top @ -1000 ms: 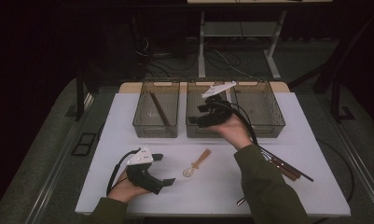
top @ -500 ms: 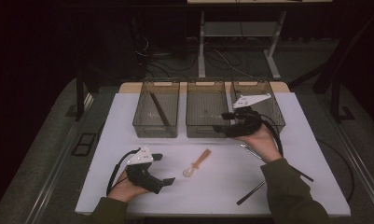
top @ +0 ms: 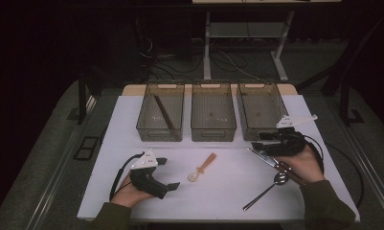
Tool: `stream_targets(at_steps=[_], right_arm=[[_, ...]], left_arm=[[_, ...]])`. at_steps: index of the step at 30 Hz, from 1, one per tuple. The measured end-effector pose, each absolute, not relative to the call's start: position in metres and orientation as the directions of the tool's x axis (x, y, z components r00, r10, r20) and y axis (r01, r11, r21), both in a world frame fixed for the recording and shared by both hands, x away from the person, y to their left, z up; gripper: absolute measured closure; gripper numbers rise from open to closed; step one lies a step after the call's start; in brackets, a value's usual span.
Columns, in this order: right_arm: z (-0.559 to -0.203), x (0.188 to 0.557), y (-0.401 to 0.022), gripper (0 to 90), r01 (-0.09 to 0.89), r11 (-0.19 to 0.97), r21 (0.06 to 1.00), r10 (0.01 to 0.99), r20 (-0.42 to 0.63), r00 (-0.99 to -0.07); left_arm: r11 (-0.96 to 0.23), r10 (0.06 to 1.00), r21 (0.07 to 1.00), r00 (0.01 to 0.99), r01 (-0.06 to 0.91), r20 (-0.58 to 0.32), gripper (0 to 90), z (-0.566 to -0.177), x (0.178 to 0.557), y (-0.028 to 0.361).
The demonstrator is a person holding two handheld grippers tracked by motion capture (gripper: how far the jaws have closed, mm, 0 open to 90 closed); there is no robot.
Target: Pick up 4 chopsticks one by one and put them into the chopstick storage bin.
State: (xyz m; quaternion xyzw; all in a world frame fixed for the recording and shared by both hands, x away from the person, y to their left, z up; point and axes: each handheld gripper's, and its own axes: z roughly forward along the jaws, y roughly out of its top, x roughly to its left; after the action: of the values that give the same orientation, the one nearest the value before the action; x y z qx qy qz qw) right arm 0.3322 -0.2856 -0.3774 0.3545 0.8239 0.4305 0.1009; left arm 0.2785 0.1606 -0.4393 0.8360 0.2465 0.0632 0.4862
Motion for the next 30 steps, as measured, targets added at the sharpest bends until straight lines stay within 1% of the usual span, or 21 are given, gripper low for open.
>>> stream_targets(at_steps=[4,7,11,13,19,24,30], right_arm=[[-0.384,0.325,-0.305,50.5,0.521,0.385,0.762,0.695,0.132,-0.707],[-0.387,0.32,-0.32,58.5,0.529,0.385,0.757,0.714,0.119,-0.69],[-0.395,0.316,-0.343,62.0,0.55,0.387,0.74,0.743,0.103,-0.661],[-0.4,0.313,-0.355,65.0,0.561,0.377,0.737,0.748,0.115,-0.654],[-0.416,0.305,-0.379,71.8,0.61,0.392,0.688,0.765,0.125,-0.632],[-0.427,0.3,-0.389,76.6,0.622,0.43,0.654,0.768,0.098,-0.633],[-0.436,0.302,-0.396,77.9,0.647,0.433,0.627,0.761,0.129,-0.635]], left_arm=[[-0.407,0.473,0.843,0.871,0.352,-0.135,0.0,-0.439,0.279,0.161],[-0.404,0.47,0.847,0.872,0.346,-0.132,0.0,-0.439,0.278,0.161],[-0.409,0.471,0.844,0.872,0.347,-0.131,0.0,-0.439,0.278,0.161],[-0.411,0.471,0.843,0.872,0.347,-0.129,0.0,-0.439,0.278,0.161],[-0.414,0.469,0.843,0.874,0.345,-0.128,0.0,-0.439,0.278,0.16],[-0.416,0.47,0.843,0.874,0.342,-0.123,0.0,-0.438,0.278,0.159],[-0.416,0.467,0.843,0.876,0.341,-0.123,0.0,-0.438,0.277,0.159]])
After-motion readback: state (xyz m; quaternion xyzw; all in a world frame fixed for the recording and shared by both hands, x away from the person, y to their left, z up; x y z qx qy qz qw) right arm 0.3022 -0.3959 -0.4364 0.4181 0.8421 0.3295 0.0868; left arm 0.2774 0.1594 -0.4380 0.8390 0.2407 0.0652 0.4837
